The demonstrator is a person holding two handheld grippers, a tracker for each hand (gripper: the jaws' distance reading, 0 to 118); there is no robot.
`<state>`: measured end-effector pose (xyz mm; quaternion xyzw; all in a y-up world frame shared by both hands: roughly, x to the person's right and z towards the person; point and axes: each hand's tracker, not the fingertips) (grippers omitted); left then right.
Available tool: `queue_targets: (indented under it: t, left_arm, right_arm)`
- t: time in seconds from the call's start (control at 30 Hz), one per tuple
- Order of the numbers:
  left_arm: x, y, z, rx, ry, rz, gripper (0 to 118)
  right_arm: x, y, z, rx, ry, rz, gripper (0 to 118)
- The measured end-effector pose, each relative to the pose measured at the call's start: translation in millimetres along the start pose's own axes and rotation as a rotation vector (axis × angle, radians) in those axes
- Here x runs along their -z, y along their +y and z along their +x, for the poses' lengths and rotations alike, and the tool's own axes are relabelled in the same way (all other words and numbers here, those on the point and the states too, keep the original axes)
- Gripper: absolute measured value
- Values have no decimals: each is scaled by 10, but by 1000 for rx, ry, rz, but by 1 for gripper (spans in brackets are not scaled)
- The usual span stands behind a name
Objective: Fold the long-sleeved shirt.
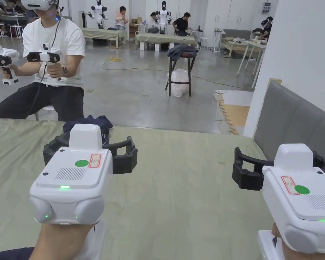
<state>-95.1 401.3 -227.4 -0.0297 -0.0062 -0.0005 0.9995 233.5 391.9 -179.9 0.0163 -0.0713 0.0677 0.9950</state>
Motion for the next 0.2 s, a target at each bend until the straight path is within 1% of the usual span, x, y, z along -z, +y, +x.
queue_targets:
  t: [0.1,0.2]
  left_arm:
    - [-14,-2,-2,16,3,15,111]
    - [-28,-6,-7,9,-5,13,111]
  right_arm:
    - [0,-12,-5,-4,4,6,118]
    - [-18,-20,-2,9,11,24,118]
